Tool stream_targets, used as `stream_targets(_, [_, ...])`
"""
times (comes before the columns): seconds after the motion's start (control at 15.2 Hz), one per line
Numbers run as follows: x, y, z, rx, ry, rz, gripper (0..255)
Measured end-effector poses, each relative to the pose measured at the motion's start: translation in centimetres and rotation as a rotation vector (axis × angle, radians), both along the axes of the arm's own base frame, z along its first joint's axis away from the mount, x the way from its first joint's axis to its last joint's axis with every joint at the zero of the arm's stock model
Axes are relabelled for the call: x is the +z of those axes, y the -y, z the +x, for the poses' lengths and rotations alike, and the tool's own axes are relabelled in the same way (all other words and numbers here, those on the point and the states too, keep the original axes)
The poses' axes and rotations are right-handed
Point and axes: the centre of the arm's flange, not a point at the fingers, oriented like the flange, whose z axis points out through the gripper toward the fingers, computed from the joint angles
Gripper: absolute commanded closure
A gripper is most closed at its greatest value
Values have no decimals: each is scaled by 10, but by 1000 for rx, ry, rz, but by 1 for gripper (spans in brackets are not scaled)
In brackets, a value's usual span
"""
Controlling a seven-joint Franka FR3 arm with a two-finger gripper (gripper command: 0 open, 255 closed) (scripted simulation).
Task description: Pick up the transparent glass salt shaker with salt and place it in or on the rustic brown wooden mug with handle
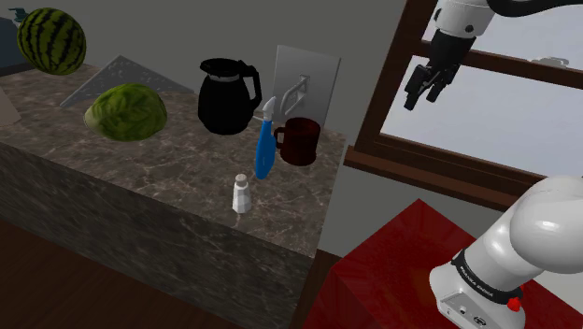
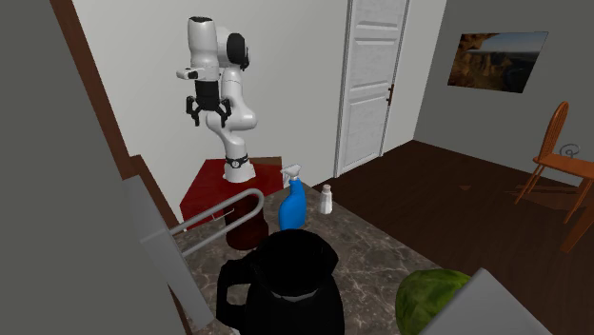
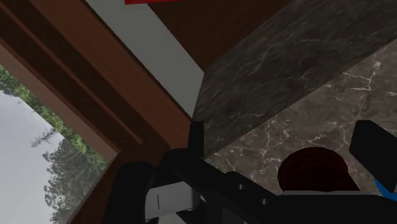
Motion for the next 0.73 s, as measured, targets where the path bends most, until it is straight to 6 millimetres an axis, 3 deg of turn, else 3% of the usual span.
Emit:
stream_targets(0.2, [-6,-12,6,10,5,2,0])
stream_targets(0.73, [-53,-96,37,70,41,14,0])
